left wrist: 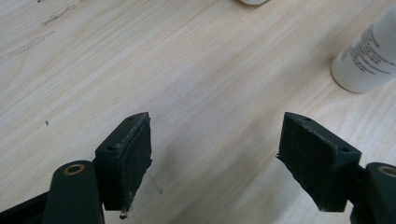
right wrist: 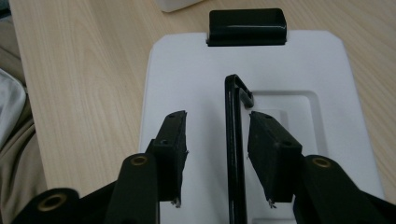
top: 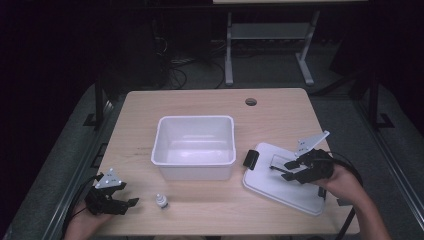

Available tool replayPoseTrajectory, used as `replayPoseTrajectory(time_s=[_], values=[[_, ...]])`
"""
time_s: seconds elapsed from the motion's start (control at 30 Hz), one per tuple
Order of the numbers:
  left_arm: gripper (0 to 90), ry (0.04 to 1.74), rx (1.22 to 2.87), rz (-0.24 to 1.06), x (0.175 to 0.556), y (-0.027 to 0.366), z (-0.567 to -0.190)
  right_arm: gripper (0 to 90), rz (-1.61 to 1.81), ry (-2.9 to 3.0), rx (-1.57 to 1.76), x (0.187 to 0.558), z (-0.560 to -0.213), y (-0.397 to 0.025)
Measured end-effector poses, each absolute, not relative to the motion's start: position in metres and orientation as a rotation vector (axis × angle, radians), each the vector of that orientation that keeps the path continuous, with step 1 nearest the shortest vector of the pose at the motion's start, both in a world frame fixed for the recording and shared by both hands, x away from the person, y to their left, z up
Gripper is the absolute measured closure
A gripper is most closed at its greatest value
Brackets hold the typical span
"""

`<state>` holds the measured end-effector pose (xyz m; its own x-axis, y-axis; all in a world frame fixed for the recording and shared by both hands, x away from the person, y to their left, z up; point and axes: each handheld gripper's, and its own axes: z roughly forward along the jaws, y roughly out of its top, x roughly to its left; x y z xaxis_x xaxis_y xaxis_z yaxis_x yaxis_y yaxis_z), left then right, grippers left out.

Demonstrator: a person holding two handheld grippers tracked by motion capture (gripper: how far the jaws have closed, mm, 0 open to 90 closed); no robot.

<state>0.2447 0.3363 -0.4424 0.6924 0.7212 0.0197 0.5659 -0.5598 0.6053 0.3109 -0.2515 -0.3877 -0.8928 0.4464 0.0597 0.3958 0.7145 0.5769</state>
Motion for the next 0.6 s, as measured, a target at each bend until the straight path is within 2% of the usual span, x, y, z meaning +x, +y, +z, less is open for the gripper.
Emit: replayPoseTrajectory(time_s=[0.13,0.6], values=[[25.4,0.980,2.338,0.345,0.243,0.337,-0.442,55.4,0.936,2.819,0.650,0.306,-0.385,-0.248],[25.3,0.881,2.369,0.315,0.233,0.340,-0.423,42.6,0.967,2.843,0.581,0.297,-0.394,-0.223]])
